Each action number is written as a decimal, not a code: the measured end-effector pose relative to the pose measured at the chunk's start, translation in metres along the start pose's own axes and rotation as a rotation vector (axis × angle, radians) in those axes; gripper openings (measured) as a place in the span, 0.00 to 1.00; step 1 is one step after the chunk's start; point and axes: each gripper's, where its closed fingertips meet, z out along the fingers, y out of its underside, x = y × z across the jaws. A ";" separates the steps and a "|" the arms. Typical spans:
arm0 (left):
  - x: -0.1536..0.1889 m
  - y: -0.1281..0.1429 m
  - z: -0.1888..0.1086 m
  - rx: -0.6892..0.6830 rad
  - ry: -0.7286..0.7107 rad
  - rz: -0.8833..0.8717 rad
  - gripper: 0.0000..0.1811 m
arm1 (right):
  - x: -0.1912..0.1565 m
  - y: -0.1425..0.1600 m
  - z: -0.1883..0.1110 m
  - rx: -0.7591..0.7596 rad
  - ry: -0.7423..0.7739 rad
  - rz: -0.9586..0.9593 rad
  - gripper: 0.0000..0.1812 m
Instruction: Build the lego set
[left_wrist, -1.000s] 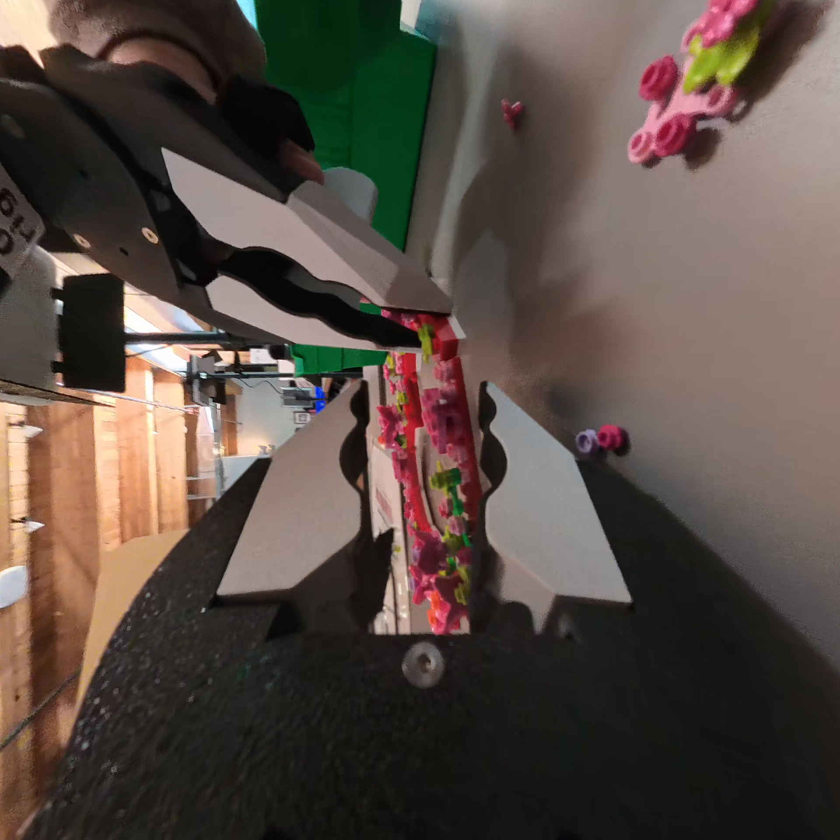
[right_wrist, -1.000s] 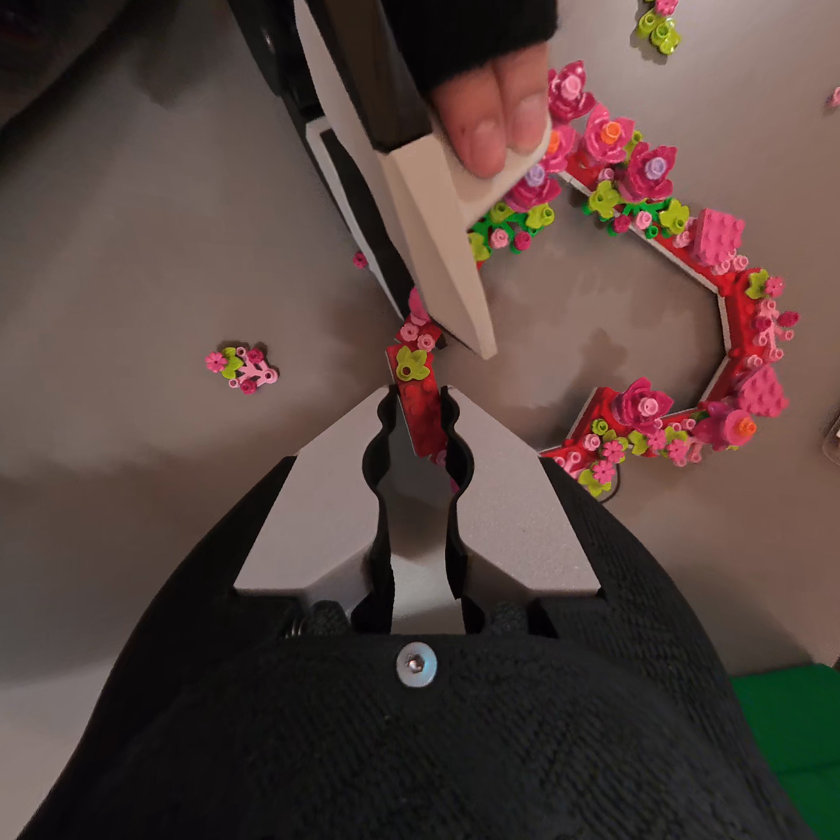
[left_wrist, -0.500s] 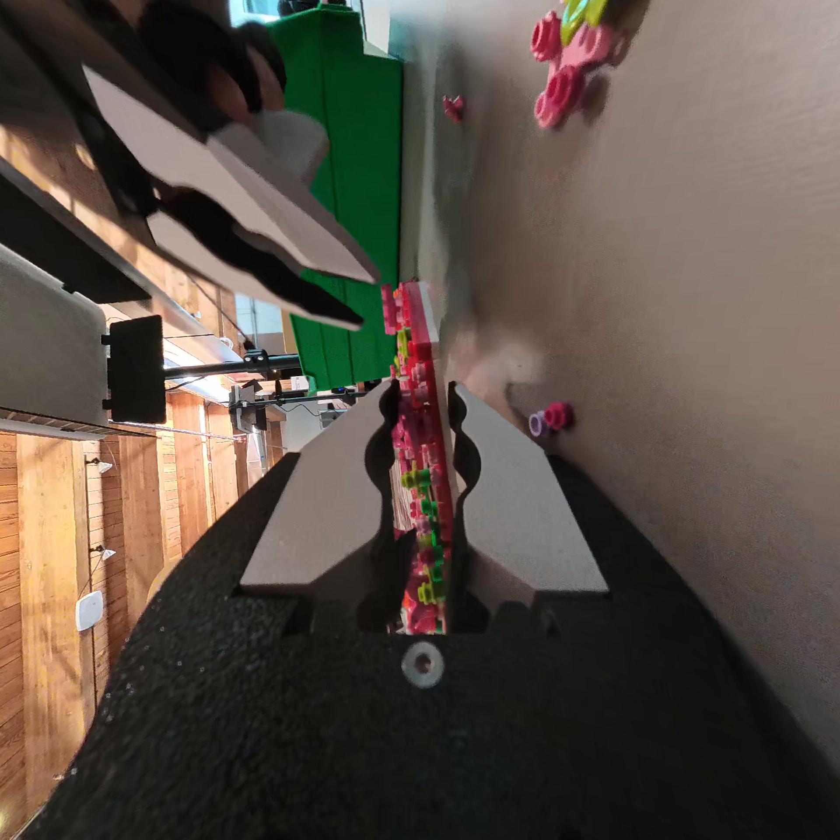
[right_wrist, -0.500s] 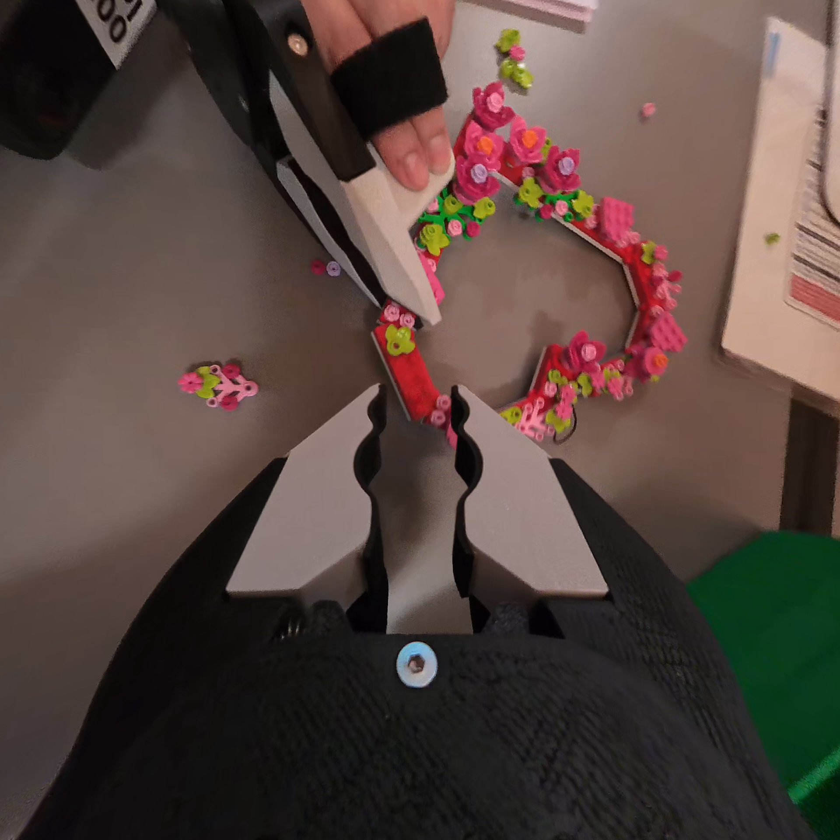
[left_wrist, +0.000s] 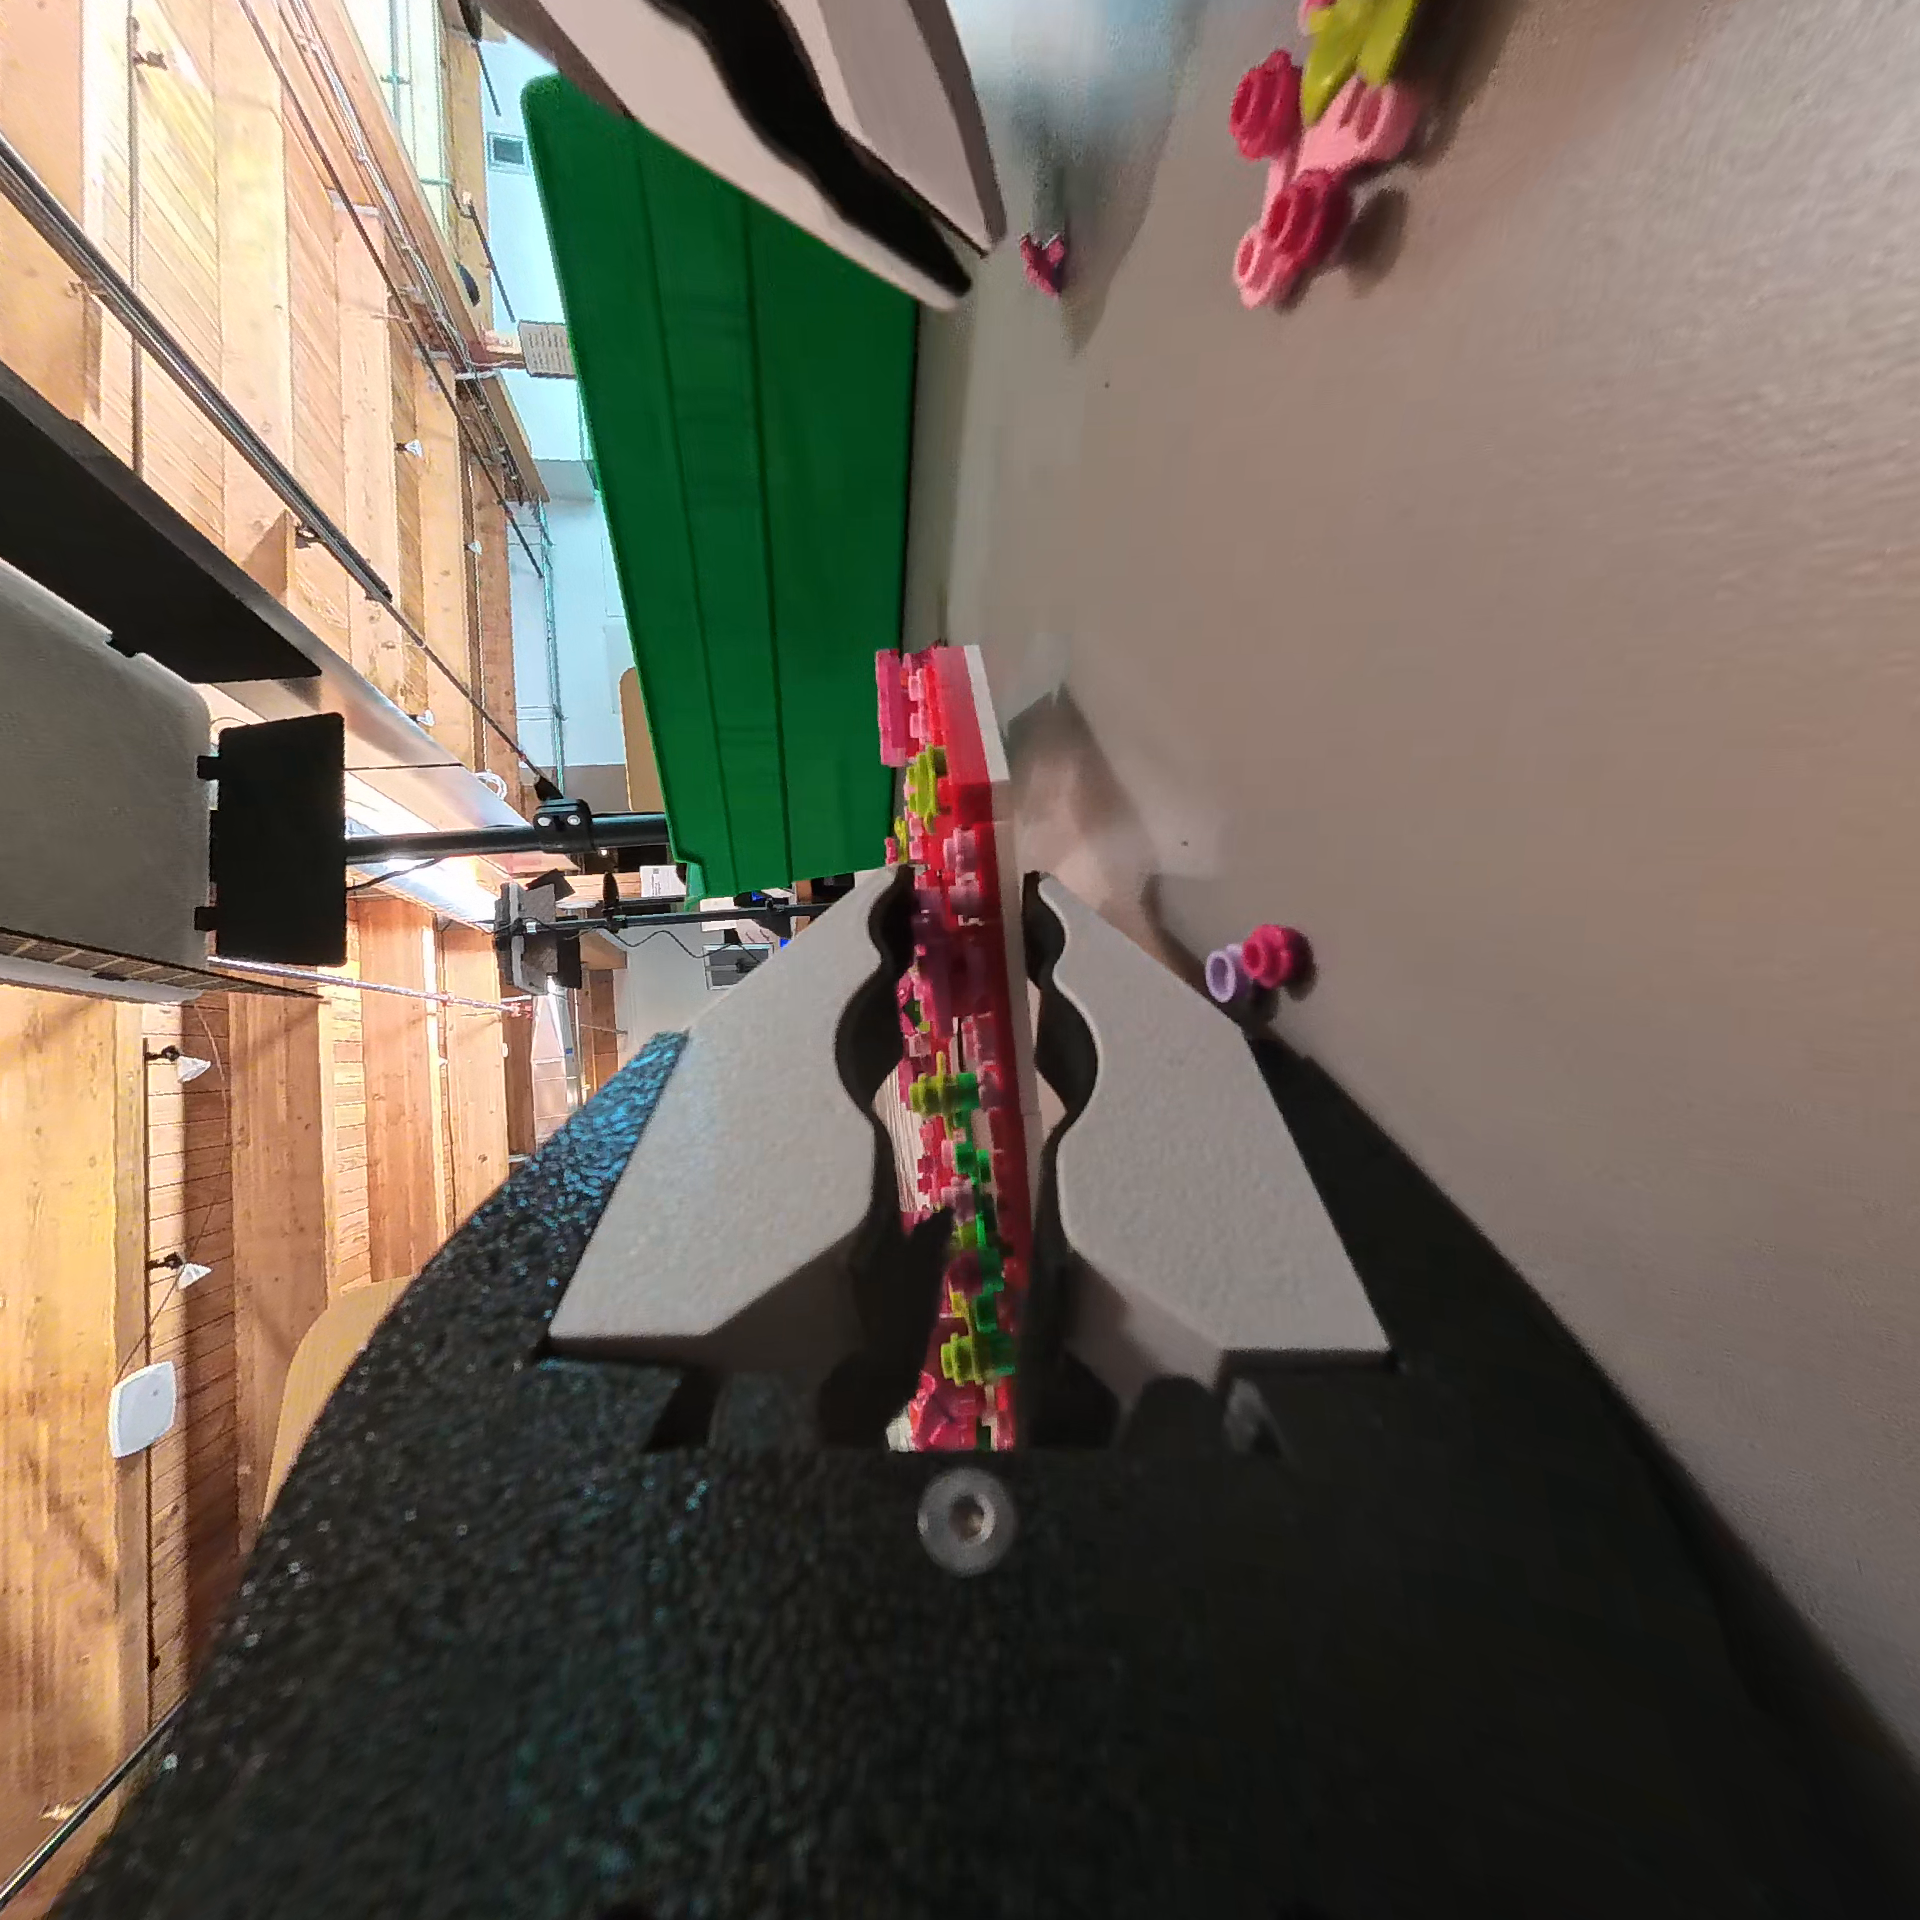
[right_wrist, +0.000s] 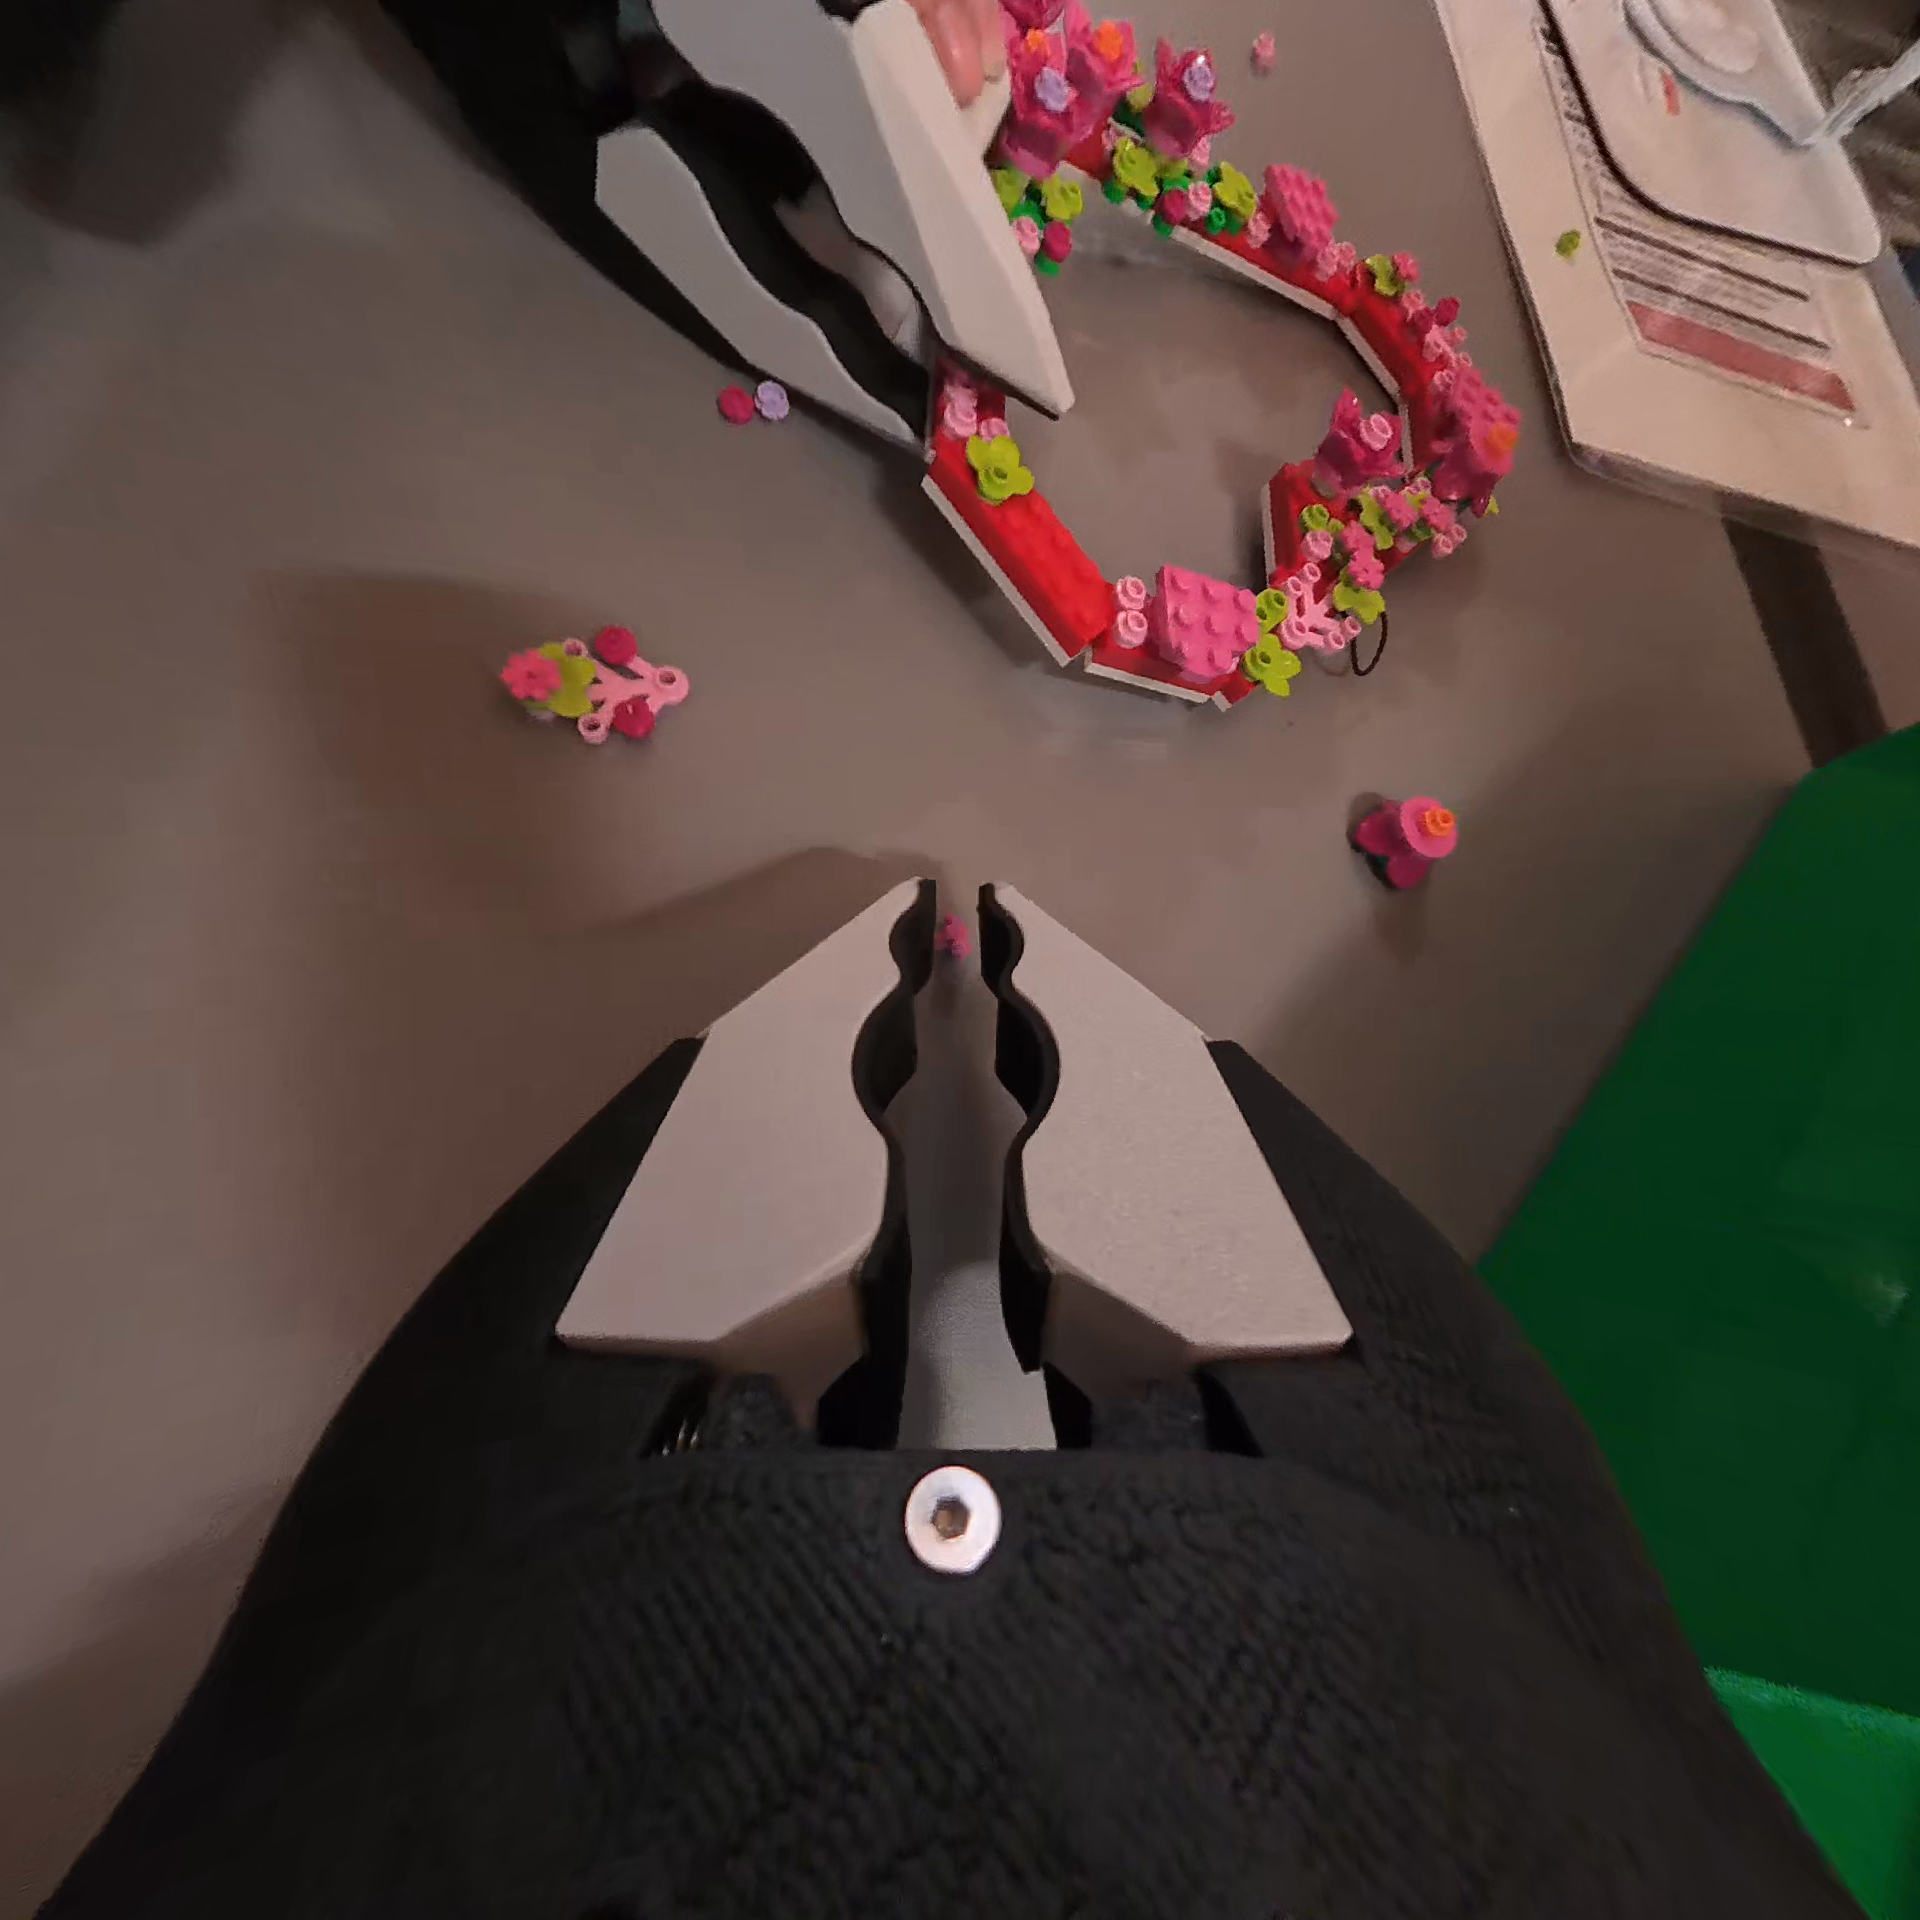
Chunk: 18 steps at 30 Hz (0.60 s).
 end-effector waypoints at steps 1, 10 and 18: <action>0.000 0.000 0.000 0.000 0.001 -0.001 0.10 | 0.000 0.001 -0.001 -0.015 0.003 -0.020 0.03; 0.001 0.001 0.000 -0.001 0.007 -0.007 0.10 | 0.000 0.007 -0.001 -0.094 -0.013 -0.091 0.02; 0.001 0.002 0.001 -0.007 0.013 -0.020 0.10 | -0.001 0.009 0.005 -0.102 -0.023 -0.094 0.00</action>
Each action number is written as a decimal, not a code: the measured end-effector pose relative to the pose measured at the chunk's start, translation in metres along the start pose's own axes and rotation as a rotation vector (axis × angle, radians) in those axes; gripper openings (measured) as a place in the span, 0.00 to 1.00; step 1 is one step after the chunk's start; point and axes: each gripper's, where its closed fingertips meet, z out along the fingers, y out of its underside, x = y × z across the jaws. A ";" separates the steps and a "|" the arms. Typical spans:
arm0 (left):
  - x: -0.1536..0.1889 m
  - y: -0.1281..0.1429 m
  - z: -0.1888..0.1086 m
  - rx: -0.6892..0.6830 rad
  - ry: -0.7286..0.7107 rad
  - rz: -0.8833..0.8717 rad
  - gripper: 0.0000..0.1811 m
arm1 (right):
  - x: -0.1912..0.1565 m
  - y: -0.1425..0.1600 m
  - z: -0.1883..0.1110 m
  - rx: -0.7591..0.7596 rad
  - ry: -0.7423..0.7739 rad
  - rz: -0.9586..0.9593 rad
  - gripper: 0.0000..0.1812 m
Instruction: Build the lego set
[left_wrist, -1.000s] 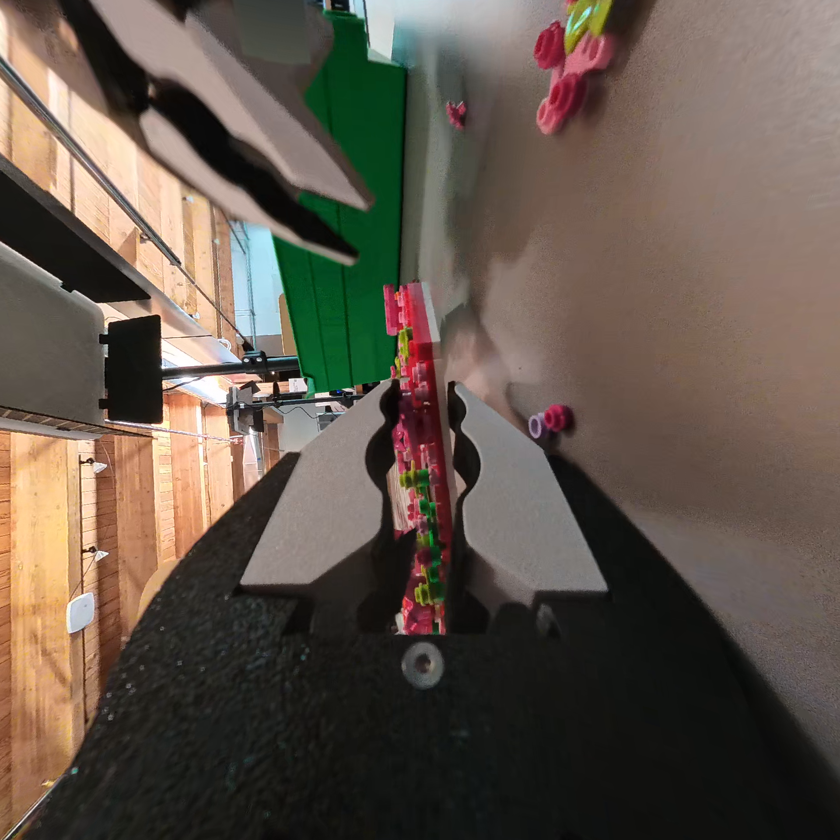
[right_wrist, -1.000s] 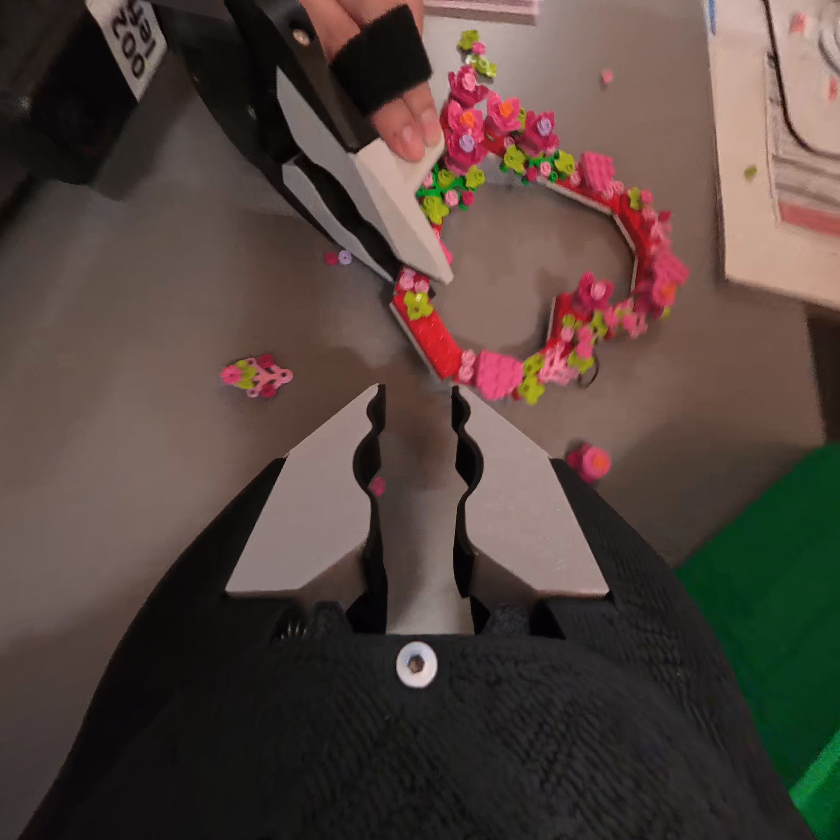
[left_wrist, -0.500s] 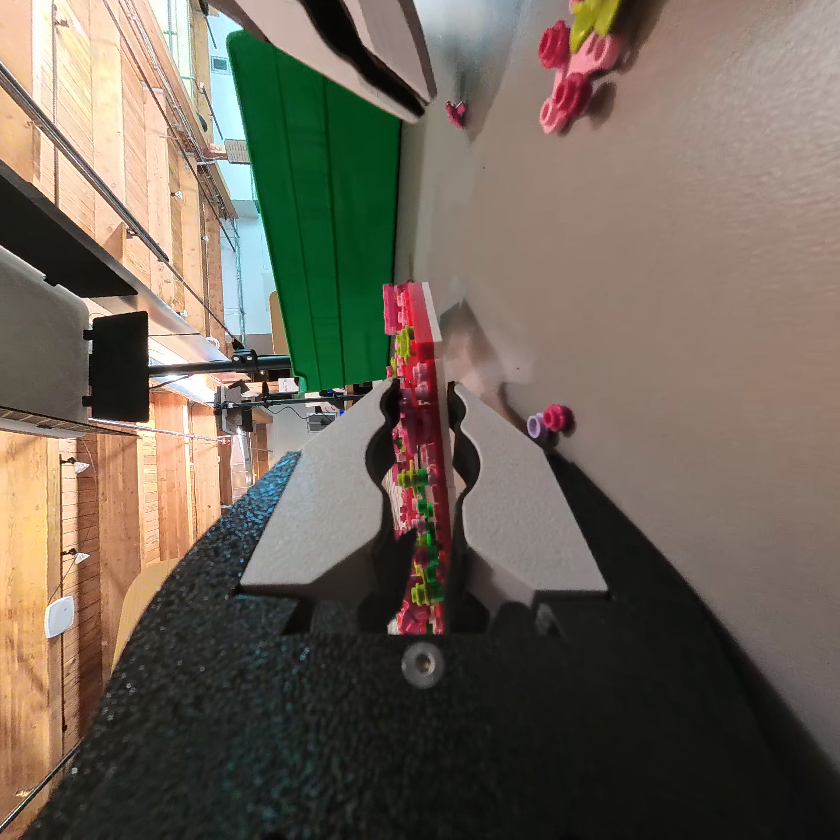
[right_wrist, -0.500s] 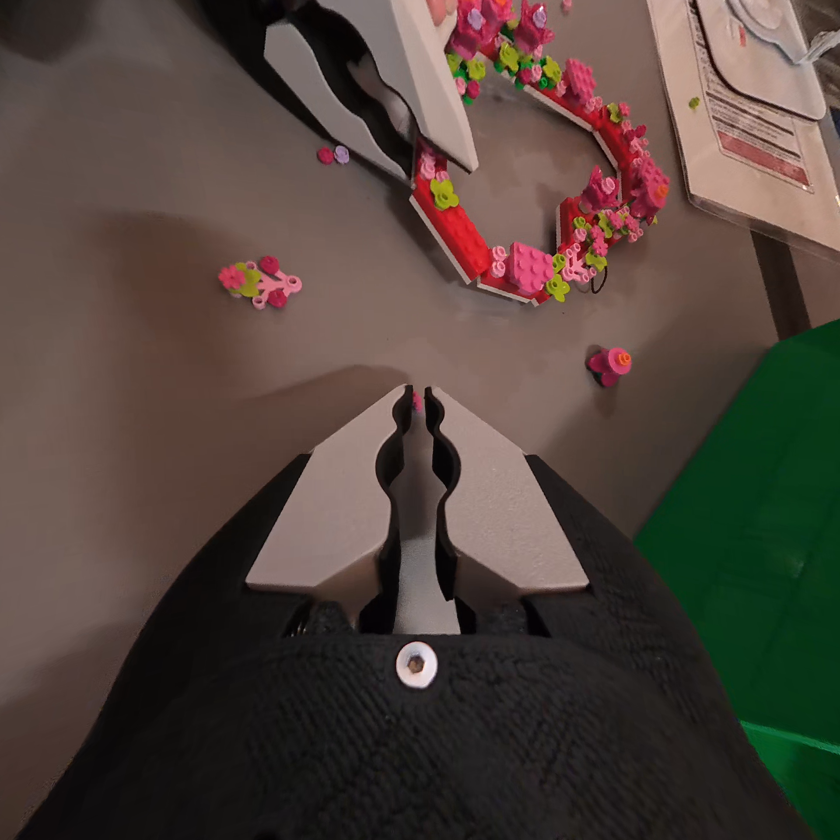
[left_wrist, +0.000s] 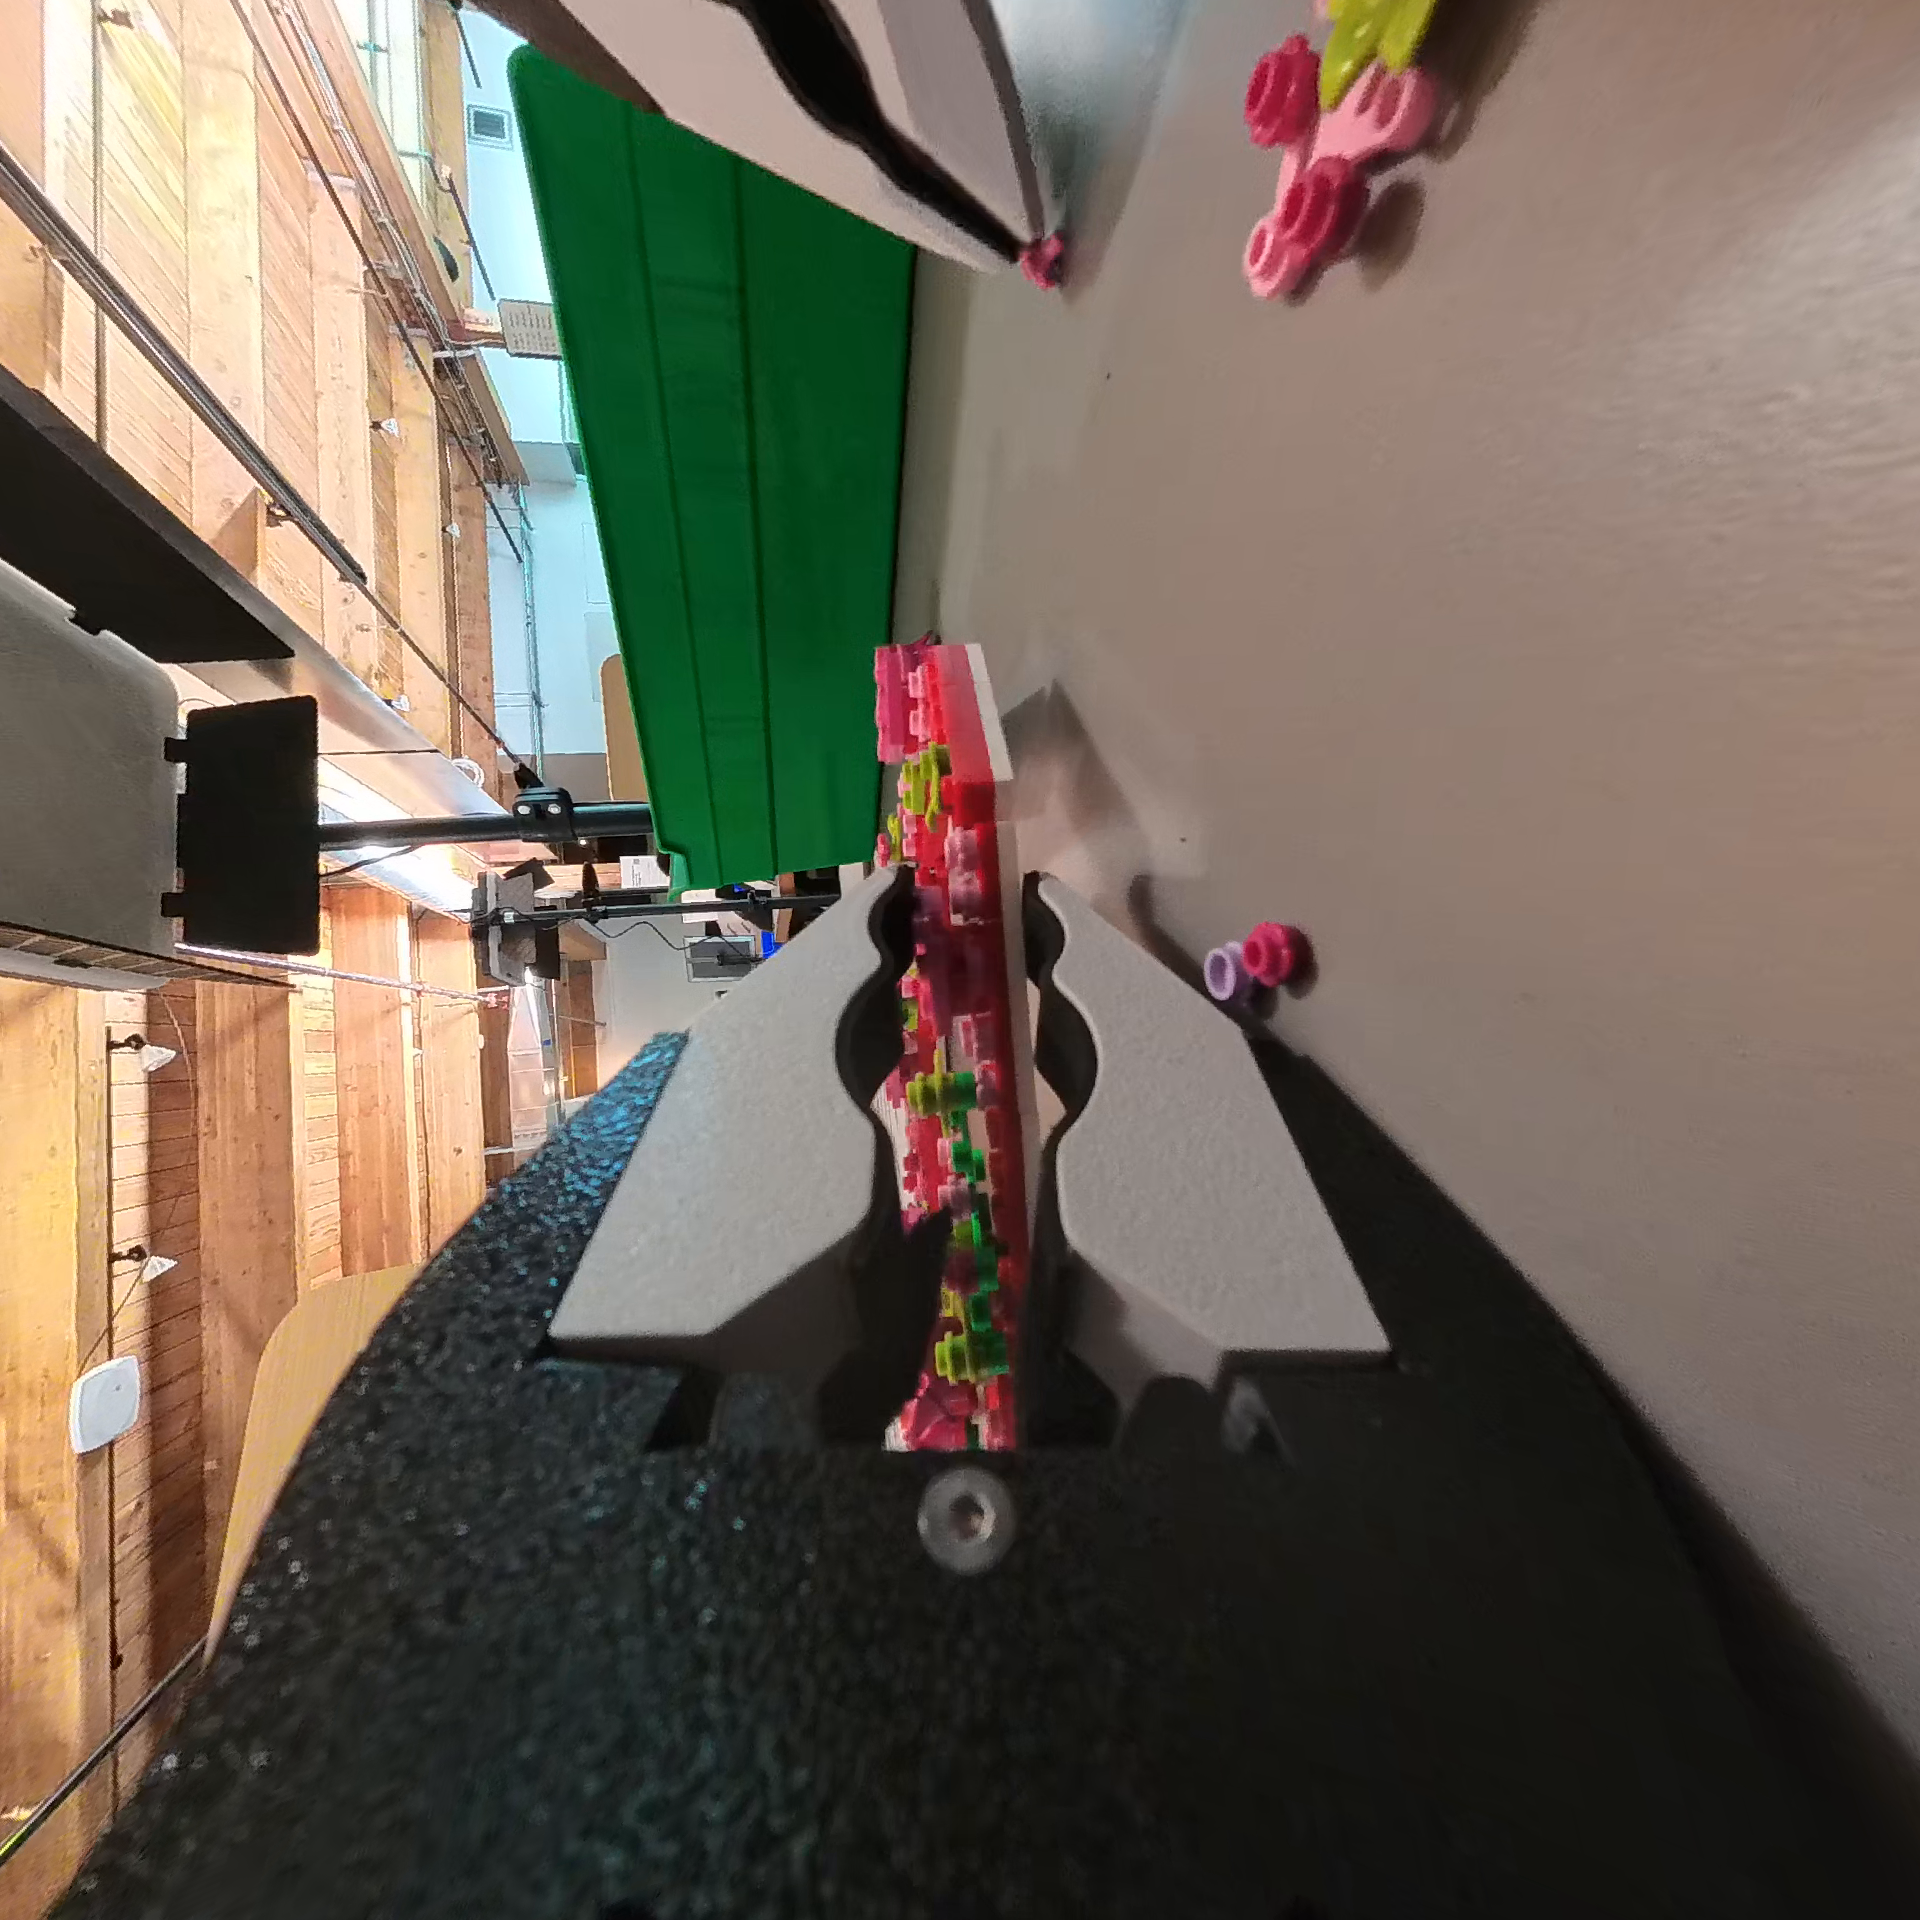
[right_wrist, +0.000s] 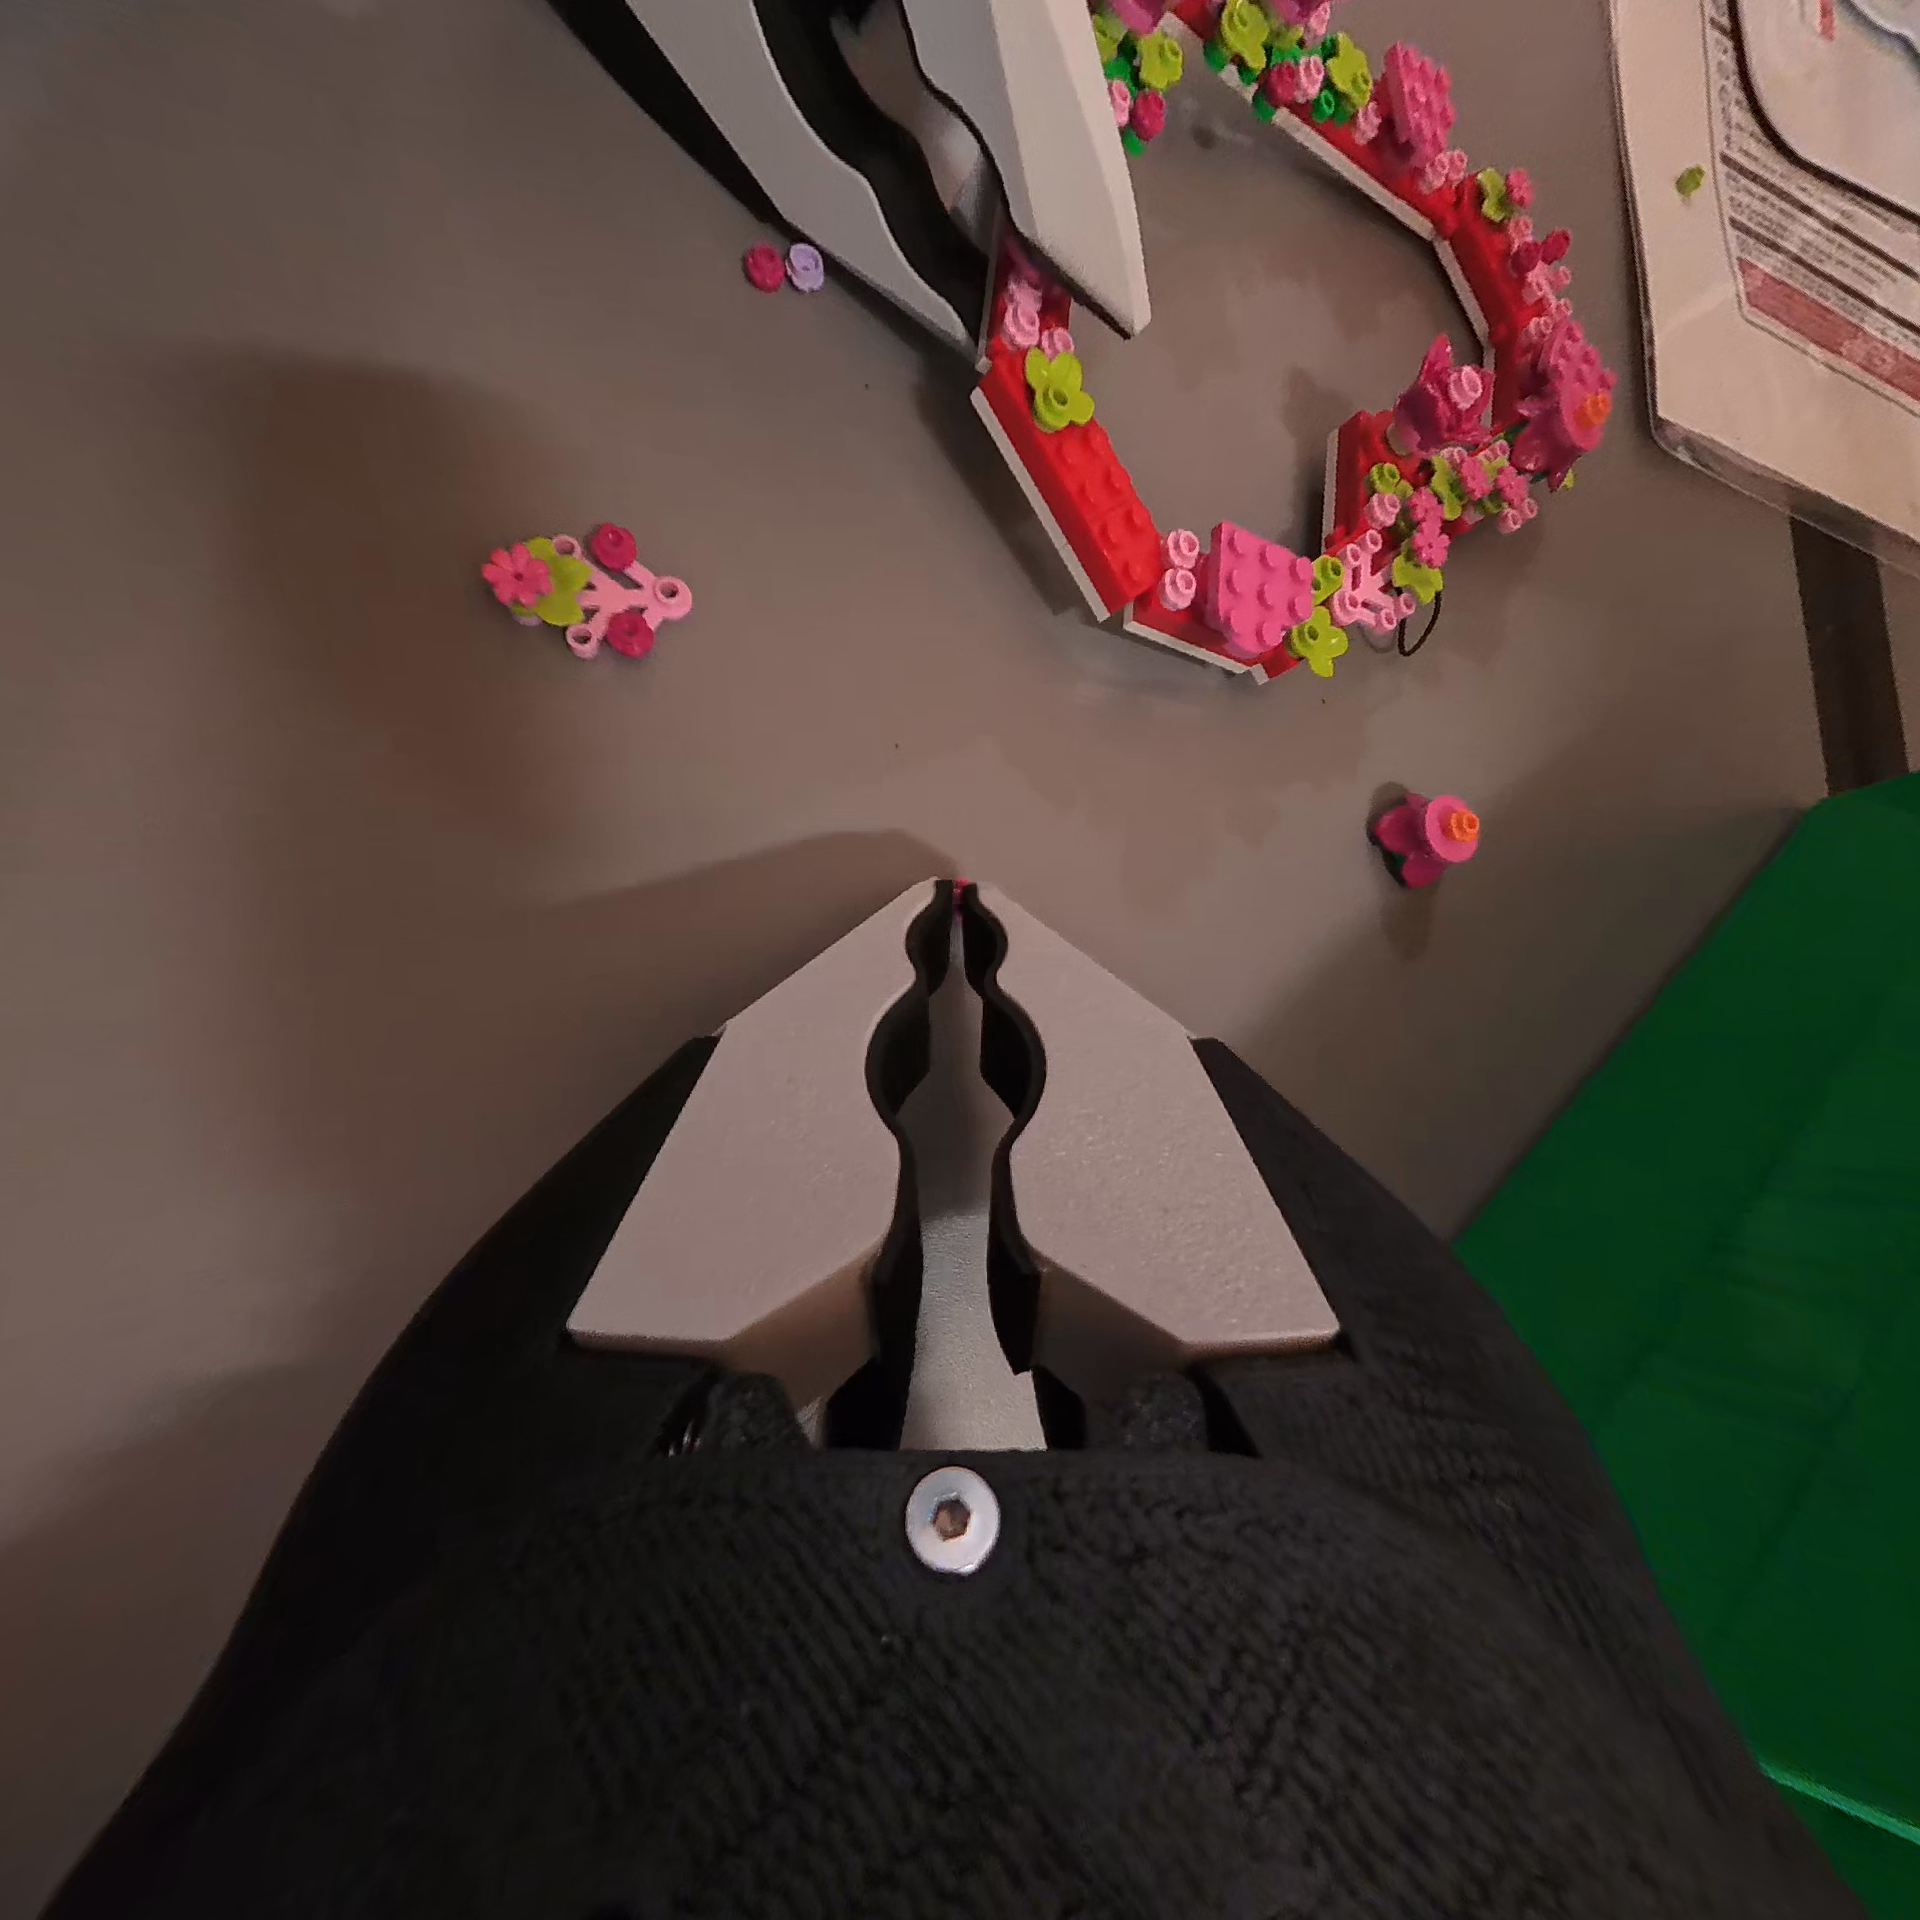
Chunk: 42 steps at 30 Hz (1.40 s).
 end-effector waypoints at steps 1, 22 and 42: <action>0.000 0.000 0.000 0.000 0.001 -0.002 0.10 | 0.002 -0.004 0.000 0.017 0.013 0.004 0.00; 0.002 0.001 0.002 -0.001 0.026 -0.021 0.10 | 0.025 -0.082 0.035 0.306 0.346 -0.171 0.00; 0.003 0.002 0.003 -0.004 0.040 -0.039 0.10 | 0.017 -0.079 0.041 0.205 0.375 -0.363 0.03</action>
